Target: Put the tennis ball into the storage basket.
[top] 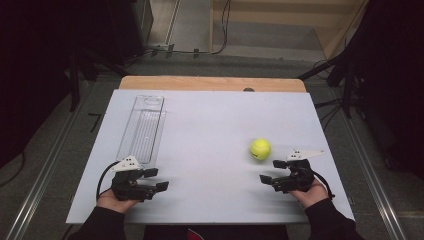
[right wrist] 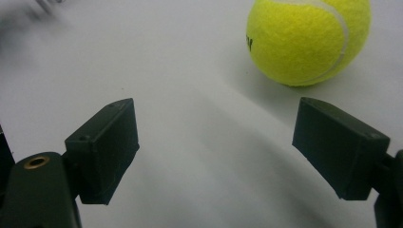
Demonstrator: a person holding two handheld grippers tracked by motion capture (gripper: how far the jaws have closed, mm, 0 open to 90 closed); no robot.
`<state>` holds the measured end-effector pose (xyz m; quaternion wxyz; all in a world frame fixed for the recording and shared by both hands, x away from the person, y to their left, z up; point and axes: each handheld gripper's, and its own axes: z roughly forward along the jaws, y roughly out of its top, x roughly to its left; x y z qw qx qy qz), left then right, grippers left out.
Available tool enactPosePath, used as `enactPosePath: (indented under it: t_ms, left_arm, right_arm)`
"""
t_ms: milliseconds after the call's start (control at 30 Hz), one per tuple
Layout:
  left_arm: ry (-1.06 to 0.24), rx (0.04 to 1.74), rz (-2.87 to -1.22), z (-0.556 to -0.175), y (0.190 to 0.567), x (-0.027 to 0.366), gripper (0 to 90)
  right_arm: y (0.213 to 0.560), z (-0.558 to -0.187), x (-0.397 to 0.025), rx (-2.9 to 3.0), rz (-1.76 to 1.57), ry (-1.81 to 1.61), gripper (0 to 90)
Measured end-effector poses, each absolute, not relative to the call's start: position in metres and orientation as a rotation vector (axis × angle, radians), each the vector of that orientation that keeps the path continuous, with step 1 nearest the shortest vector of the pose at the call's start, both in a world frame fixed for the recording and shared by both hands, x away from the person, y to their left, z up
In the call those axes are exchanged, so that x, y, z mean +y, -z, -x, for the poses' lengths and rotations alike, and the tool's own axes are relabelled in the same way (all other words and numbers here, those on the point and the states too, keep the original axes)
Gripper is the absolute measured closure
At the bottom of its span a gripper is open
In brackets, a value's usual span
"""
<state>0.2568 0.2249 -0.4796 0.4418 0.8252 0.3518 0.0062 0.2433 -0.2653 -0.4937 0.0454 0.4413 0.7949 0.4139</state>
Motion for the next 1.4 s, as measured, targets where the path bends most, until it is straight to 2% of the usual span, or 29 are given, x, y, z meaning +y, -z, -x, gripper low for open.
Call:
enactPosePath:
  t_ms: [1033,1400]
  left_arm:
    - [-0.014,0.873,-2.044,-0.257,0.480,0.225,29.3]
    - [-0.013,0.873,-2.046,-0.257,0.480,0.225,29.3]
  right_arm:
    - [0.490,-0.249,-0.281,2.341,-1.404,-1.241,13.5]
    - [0.478,-0.259,-0.285,2.292,-1.425,-1.249,13.5]
